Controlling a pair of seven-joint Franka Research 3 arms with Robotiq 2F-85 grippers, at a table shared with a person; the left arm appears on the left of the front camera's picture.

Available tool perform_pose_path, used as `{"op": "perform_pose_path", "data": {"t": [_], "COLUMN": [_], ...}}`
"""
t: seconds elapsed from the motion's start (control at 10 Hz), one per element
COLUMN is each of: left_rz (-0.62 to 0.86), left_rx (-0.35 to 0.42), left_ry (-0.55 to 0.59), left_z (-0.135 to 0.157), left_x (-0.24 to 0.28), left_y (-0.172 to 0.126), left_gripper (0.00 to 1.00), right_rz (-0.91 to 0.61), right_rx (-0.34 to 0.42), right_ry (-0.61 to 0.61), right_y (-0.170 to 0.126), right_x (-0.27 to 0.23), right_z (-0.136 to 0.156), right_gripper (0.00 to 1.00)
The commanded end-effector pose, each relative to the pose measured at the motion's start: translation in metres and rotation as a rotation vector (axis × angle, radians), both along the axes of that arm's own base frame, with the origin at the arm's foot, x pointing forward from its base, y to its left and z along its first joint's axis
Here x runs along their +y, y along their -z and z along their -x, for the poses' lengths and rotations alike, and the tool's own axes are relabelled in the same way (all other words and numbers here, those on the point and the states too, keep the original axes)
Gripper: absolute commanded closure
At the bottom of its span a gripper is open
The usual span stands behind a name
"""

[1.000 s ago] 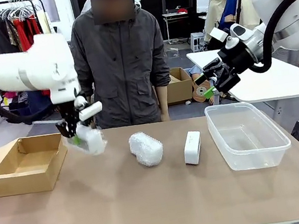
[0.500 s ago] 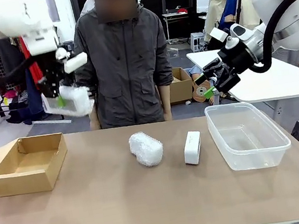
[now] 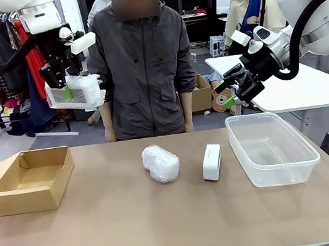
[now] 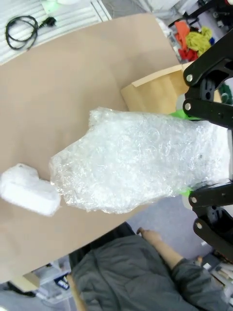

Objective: Separate and place wrapped and unwrapped clocks.
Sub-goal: Pick up the Digital clock indicated by the person, then if the picked Digital clock is wrapped, place it in the Package Box ; if not, place it in the Organizing box.

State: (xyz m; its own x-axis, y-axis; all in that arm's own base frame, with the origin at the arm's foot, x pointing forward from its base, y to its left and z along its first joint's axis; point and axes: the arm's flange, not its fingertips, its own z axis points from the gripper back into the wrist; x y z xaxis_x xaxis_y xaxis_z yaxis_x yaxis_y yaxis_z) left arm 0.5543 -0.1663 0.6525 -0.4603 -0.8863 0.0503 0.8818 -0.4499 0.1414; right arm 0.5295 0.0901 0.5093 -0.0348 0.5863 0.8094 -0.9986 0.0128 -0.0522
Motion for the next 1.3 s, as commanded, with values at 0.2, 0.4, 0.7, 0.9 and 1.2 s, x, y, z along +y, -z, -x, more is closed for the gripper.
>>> {"op": "perform_pose_path", "data": {"t": [0.2, 0.4, 0.7, 0.9, 1.2], "left_rz": [-0.017, -0.017, -0.017, -0.017, -0.017], "left_rx": [-0.001, -0.001, -0.001, -0.001, -0.001], "left_ry": [-0.005, -0.005, -0.005, -0.005, -0.005], "left_z": [0.0021, 0.0021, 0.0021, 0.0021, 0.0021], "left_x": [0.0044, 0.0044, 0.0044, 0.0044, 0.0044], "left_y": [-0.0002, -0.0002, -0.0002, -0.0002, -0.0002], "left_gripper": [1.00, 1.00, 1.00, 1.00, 1.00], "right_rz": [0.006, 0.006, 0.006, 0.006, 0.006], "right_rx": [-0.001, -0.001, -0.001, -0.001, -0.001], "right_ry": [-0.007, -0.007, -0.007, -0.007, -0.007], "right_y": [-0.0007, -0.0007, -0.0007, -0.0007, -0.0007], "right_x": [-0.0004, -0.0004, -0.0004, -0.0004, -0.0004], "right_z": [0.0006, 0.0006, 0.0006, 0.0006, 0.0006], "right_gripper": [0.00, 0.00, 0.00, 0.00, 0.00]}}
